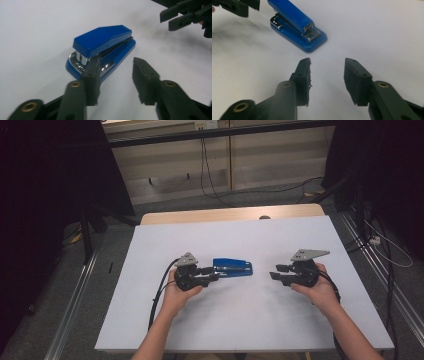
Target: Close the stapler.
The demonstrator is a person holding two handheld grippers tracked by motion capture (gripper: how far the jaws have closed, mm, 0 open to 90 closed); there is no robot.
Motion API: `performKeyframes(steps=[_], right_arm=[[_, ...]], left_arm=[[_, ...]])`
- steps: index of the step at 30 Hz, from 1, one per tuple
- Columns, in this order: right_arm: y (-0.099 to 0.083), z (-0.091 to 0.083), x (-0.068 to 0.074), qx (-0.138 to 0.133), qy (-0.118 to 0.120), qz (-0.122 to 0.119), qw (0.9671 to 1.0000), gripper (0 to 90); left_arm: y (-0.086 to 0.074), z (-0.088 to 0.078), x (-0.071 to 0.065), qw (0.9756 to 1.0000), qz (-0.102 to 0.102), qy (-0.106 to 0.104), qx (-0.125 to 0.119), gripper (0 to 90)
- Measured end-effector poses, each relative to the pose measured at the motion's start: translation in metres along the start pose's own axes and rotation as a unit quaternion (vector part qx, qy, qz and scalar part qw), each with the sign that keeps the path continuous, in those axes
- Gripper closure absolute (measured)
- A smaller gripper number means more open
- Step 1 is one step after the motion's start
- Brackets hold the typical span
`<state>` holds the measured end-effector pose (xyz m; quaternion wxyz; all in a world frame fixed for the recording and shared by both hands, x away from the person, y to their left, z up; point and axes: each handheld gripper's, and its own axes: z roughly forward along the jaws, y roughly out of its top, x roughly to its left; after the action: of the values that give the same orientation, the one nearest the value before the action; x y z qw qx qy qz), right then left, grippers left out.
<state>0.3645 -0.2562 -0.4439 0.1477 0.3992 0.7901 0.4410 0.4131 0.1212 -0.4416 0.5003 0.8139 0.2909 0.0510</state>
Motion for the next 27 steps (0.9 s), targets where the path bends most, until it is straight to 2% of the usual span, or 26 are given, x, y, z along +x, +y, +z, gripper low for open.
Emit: performKeyframes(steps=[5,8,12,15,22,27], right_arm=[[-0.006,-0.008,0.007,-0.002,0.0,-0.006,1.0,50.5],[-0.01,-0.013,0.009,-0.006,-0.002,-0.004,1.0,45.9],[-0.014,-0.018,0.013,-0.01,-0.001,-0.005,0.9999,41.0],[-0.016,-0.022,0.015,-0.016,-0.001,0.004,0.9999,36.3],[-0.025,-0.028,0.018,-0.017,0.002,0.009,0.9998,31.3],[-0.029,-0.033,0.02,-0.02,-0.003,0.003,0.9998,26.4]], left_arm=[[-0.001,-0.013,0.001,0.9997,-0.01,0.021,-0.009,41.5],[-0.002,-0.018,0.001,0.9995,-0.013,0.026,-0.012,36.4],[-0.003,-0.021,-0.001,0.9991,-0.013,0.039,-0.004,28.1],[-0.005,-0.024,-0.003,0.9987,-0.015,0.049,0.0,21.8],[-0.011,-0.04,-0.007,0.9979,-0.007,0.064,0.002,15.6],[-0.017,-0.051,-0.007,0.9974,-0.005,0.071,0.004,13.4]])
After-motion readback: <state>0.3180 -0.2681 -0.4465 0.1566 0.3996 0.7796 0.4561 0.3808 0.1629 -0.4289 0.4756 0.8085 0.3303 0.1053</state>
